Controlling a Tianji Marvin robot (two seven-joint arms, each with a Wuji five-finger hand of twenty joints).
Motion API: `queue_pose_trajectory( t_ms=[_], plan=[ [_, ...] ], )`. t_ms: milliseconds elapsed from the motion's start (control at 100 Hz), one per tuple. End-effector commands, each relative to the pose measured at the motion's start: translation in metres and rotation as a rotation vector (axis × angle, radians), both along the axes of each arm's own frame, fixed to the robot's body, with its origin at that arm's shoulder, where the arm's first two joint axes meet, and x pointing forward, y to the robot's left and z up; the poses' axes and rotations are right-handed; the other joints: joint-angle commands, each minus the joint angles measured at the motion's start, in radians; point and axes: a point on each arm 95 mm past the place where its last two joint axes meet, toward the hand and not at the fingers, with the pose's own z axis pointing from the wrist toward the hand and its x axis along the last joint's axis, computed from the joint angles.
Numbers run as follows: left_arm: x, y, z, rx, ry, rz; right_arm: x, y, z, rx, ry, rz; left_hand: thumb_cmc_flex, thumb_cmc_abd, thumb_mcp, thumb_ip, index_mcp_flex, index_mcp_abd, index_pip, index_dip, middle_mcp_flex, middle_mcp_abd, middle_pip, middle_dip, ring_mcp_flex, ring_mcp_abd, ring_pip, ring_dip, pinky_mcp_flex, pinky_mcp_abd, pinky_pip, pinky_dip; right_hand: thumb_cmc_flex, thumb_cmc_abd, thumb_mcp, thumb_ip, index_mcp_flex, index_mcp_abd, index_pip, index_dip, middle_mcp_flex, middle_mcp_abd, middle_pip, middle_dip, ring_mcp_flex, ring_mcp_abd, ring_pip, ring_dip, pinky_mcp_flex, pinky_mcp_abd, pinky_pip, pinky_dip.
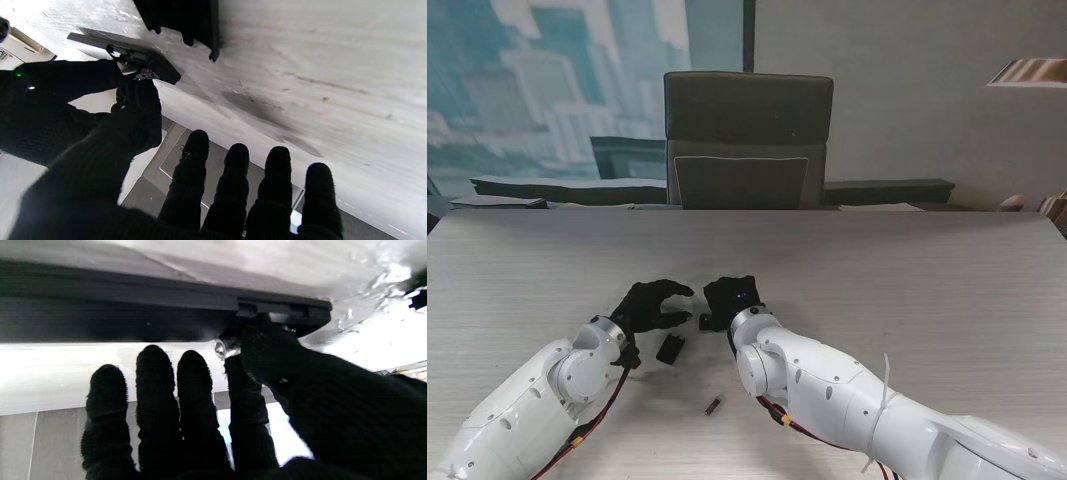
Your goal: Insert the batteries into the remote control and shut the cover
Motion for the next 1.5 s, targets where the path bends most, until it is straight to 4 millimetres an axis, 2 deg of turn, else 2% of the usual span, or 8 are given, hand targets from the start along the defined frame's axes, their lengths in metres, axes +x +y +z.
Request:
queue_pose_trajectory(
  t_ms=[0, 120, 170, 710, 910, 1010, 1350, 1490],
  plan=[
    [-0.002, -0.003, -0.002, -0.004, 0.017, -0.009, -0.004, 0.005, -0.002, 0.003, 0.022, 0.014, -0.038, 0.027, -0.016, -0.002, 0.018, -0.001, 0.000, 0.000, -0.021, -0.004, -0.002, 0.009, -0.026, -0.022, -0.010, -0.007, -0.019, -0.018, -0.016, -0.008, -0.020, -0.012, -0.017, -0.036, 0.000, -0.020, 0.017, -0.009, -0.017, 0.008, 0.024, 0.021, -0.012, 0.011, 0.018, -0.004, -0.012, 0.011, 0.022, 0.010],
    [-0.002, -0.003, -0.002, -0.006, 0.018, -0.009, -0.004, 0.005, -0.003, 0.003, 0.023, 0.017, -0.039, 0.032, -0.021, 0.000, 0.016, 0.001, -0.001, 0.000, -0.021, -0.005, -0.002, 0.009, -0.026, -0.022, -0.010, -0.007, -0.019, -0.018, -0.016, -0.008, -0.031, -0.002, -0.029, -0.039, -0.002, -0.018, 0.016, -0.010, -0.019, 0.007, 0.024, 0.034, -0.014, 0.011, 0.017, -0.003, -0.013, 0.011, 0.021, 0.010],
    [-0.002, -0.002, -0.002, -0.008, 0.019, -0.008, -0.004, 0.006, -0.003, 0.003, 0.024, 0.019, -0.039, 0.035, -0.023, 0.001, 0.018, -0.001, -0.001, 0.000, -0.021, -0.004, -0.002, 0.009, -0.027, -0.022, -0.011, -0.007, -0.019, -0.018, -0.016, -0.007, -0.033, 0.003, -0.039, -0.032, -0.002, -0.019, 0.016, -0.010, -0.016, 0.007, 0.001, 0.091, -0.014, 0.011, 0.016, -0.002, -0.013, 0.011, 0.021, 0.011],
    [-0.002, -0.002, -0.003, -0.011, 0.021, -0.004, -0.001, 0.009, 0.001, 0.021, 0.014, 0.031, -0.036, 0.038, -0.029, 0.003, 0.017, 0.000, -0.001, 0.000, -0.022, -0.004, -0.003, 0.009, -0.028, -0.023, -0.012, -0.007, -0.019, -0.018, -0.017, -0.005, -0.136, 0.123, -0.142, -0.024, -0.007, 0.001, -0.025, -0.012, -0.033, 0.016, -0.013, 0.101, -0.028, 0.013, 0.011, -0.002, -0.023, 0.008, 0.016, 0.009],
    [-0.002, -0.001, -0.003, -0.010, 0.021, -0.001, -0.002, 0.007, 0.008, 0.042, -0.016, 0.034, -0.036, 0.040, -0.031, 0.004, 0.019, -0.001, -0.002, 0.000, -0.021, -0.004, -0.003, 0.009, -0.029, -0.021, -0.012, -0.007, -0.019, -0.018, -0.018, -0.005, -0.203, 0.214, -0.180, 0.057, -0.024, 0.056, -0.169, 0.012, -0.070, 0.031, -0.054, 0.092, -0.063, 0.015, -0.036, -0.014, -0.059, 0.012, -0.022, -0.008],
    [-0.002, -0.001, -0.003, -0.010, 0.021, -0.002, -0.002, 0.004, 0.013, 0.051, -0.039, 0.035, -0.037, 0.044, -0.033, 0.004, 0.019, 0.000, -0.002, -0.001, -0.021, -0.003, -0.003, 0.009, -0.029, -0.022, -0.011, -0.006, -0.019, -0.018, -0.018, -0.005, -0.231, 0.253, -0.196, 0.137, -0.035, 0.076, -0.267, 0.143, -0.092, 0.037, -0.079, 0.087, -0.081, 0.015, -0.069, -0.021, -0.081, 0.017, -0.049, -0.029],
    [-0.002, -0.008, 0.007, 0.029, 0.045, -0.025, -0.004, -0.043, 0.030, -0.002, -0.095, 0.077, -0.065, 0.109, -0.094, 0.012, 0.003, -0.008, -0.015, -0.007, -0.026, -0.002, -0.013, 0.005, -0.037, -0.018, -0.018, -0.009, -0.020, -0.013, -0.009, 0.004, -0.277, 0.170, -0.205, 0.121, -0.367, 0.170, -0.410, 0.104, -0.323, 0.060, -0.222, 0.044, -0.159, 0.021, -0.310, -0.118, -0.166, 0.055, -0.213, -0.129],
    [-0.002, -0.012, 0.011, 0.062, 0.059, -0.032, -0.006, -0.068, 0.030, -0.056, -0.089, 0.113, -0.055, 0.128, -0.154, 0.025, 0.006, -0.004, -0.020, -0.008, -0.018, 0.001, -0.013, 0.007, -0.025, -0.013, -0.013, -0.003, -0.007, -0.013, 0.014, 0.023, -0.295, 0.144, -0.203, 0.108, -0.412, 0.174, -0.416, 0.094, -0.365, 0.062, -0.238, 0.037, -0.180, 0.012, -0.335, -0.126, -0.180, 0.054, -0.232, -0.144]
  ],
)
